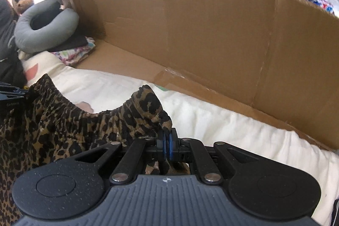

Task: Fold clothes

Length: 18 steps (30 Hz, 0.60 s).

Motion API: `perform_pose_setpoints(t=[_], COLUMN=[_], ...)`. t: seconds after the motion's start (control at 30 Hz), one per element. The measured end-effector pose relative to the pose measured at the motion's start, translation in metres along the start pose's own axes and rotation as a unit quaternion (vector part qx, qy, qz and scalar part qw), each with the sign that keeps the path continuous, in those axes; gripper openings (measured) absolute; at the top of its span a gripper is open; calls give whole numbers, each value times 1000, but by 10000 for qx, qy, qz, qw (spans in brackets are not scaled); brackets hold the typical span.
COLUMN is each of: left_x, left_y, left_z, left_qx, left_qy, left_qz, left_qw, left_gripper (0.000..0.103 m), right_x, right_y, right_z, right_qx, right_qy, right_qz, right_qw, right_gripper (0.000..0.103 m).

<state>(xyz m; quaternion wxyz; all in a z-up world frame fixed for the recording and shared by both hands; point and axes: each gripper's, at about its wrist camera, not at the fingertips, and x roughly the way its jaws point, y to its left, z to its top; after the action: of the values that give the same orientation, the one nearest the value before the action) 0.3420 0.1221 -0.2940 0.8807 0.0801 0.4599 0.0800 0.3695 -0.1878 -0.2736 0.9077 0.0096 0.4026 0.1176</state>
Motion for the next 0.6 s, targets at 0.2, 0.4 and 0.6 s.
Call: perform_pose_setpoints(t=[0.2,0.4,0.6], left_x=[16,6,-28], left_y=[-2,5,7], left_z=[2,-1,-18], left_qx=[6,-135,-286], left_qy=[264,245,170], left_qz=[38,-113,-426], left_qw=[9996,9995,9985], left_gripper=[21,43,56], right_x=[-1,-15,-29], right_y=[-19,-24,-22], right_z=[-6,-17,-30], right_qx=[343,486,481], right_qy=[89,142,299], right_qz=[198,382,510], right_qw=[9992,9980,9971], right_gripper=[30,46,55])
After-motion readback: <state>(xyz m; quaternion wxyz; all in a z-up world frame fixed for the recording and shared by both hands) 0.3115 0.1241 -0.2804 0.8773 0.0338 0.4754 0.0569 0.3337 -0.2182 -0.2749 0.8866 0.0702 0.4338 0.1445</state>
